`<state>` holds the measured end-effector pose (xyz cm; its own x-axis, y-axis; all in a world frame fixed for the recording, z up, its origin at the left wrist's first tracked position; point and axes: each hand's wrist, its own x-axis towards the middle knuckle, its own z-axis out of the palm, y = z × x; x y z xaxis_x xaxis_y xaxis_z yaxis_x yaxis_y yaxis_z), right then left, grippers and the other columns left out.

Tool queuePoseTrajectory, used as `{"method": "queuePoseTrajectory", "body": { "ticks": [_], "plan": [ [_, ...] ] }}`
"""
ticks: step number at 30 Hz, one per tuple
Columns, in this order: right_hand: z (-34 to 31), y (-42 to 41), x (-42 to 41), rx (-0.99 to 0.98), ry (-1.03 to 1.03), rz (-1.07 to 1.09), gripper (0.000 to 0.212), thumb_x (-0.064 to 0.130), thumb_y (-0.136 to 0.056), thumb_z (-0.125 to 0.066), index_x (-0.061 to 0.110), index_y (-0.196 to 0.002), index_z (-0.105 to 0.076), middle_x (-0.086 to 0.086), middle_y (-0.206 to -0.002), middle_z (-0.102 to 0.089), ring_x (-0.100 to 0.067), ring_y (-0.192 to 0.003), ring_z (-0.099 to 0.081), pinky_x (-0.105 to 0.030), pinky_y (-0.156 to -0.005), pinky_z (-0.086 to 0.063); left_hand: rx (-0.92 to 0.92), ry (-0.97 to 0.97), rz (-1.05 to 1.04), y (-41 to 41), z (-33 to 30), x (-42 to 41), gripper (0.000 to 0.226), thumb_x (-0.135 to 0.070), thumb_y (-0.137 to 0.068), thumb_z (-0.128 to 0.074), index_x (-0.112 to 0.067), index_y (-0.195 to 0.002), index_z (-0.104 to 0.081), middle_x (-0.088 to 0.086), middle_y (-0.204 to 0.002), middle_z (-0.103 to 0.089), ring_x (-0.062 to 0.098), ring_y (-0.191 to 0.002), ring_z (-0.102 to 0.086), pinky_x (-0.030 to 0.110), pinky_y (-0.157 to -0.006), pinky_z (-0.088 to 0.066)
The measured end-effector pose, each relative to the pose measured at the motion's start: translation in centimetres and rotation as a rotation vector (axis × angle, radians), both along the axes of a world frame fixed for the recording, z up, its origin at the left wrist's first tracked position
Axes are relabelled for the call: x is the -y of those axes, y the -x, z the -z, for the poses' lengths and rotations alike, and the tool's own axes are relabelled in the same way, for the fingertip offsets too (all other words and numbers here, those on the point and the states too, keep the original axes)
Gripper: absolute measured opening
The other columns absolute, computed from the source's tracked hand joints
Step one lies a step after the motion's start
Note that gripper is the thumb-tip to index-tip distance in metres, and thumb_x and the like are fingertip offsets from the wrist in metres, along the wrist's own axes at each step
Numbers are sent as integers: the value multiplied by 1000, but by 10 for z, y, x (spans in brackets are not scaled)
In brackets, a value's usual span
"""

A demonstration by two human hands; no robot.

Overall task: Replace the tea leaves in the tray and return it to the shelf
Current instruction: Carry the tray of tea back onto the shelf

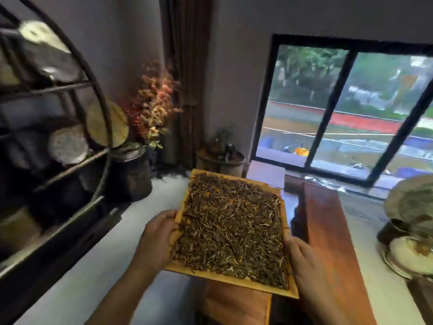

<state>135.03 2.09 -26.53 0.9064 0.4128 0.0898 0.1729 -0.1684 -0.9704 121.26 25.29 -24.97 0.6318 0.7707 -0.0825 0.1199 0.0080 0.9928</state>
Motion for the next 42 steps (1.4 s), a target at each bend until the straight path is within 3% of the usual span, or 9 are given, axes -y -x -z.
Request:
{"method": "queuePoseTrajectory", "body": {
  "ticks": [3,10,16,21,25,28,32,38,42],
  "plan": [
    [-2,18,-65,1,17,-204,33,17,-98,-45,17,-76,-70,8,-72,-70,10,-69,-60,-1,-58,-39,-10,26,-195,61,-1,-35,31,-5,-92,-43,-18,-95,-72,12,-97,-73,29,-92,-68,47,-86,-54],
    [-17,98,-222,-44,-1,-575,37,22,-98,-44,10,-71,-66,14,-60,-69,10,-54,-58,-5,-48,-40,72,98,-584,203,-7,-113,35,-3,-91,-40,-13,-95,-73,15,-90,-76,29,-83,-72,38,-72,-54],
    [-19,183,-349,-107,7,-802,37,26,-99,-45,8,-77,-68,3,-68,-73,-4,-59,-65,-10,-47,-44,61,84,-810,311,-4,-181,36,-11,-92,-39,-16,-96,-74,16,-99,-73,36,-93,-69,58,-87,-54],
    [-16,259,-445,-236,74,-1002,35,33,-99,-43,13,-94,-71,-3,-90,-75,-19,-85,-71,-35,-76,-55,70,66,-1018,393,-1,-227,35,-8,-90,-40,-17,-88,-73,8,-84,-75,24,-76,-72,31,-57,-57],
    [-10,320,-510,-212,70,-1093,35,35,-98,-43,17,-89,-71,11,-79,-73,-1,-73,-68,-21,-65,-51,40,50,-1126,450,-2,-250,35,-11,-91,-38,-14,-97,-72,17,-99,-72,36,-95,-66,57,-86,-53],
    [-5,356,-553,-187,68,-1166,33,33,-97,-44,17,-86,-70,13,-69,-72,8,-62,-63,-7,-47,-43,18,23,-1217,482,-6,-267,31,-15,-88,-40,-17,-91,-71,19,-101,-69,39,-100,-61,57,-92,-48],
    [2,398,-605,-212,123,-1264,33,33,-96,-47,13,-87,-72,1,-83,-75,-15,-81,-69,-30,-67,-52,-8,4,-1323,517,0,-297,35,-12,-93,-38,-22,-91,-72,14,-102,-66,34,-99,-60,53,-88,-51],
    [22,437,-698,-159,127,-1362,33,31,-98,-44,15,-88,-71,8,-77,-75,-2,-66,-68,-15,-50,-49,-19,-4,-1376,551,17,-369,35,-12,-96,-38,-16,-90,-72,13,-97,-68,31,-94,-63,44,-79,-52],
    [24,461,-768,-105,176,-1402,32,36,-96,-45,18,-90,-72,1,-86,-75,-14,-83,-68,-32,-70,-56,24,85,-1418,575,27,-428,33,-14,-95,-39,-15,-93,-72,16,-102,-69,33,-99,-64,57,-91,-50]
  ]
}}
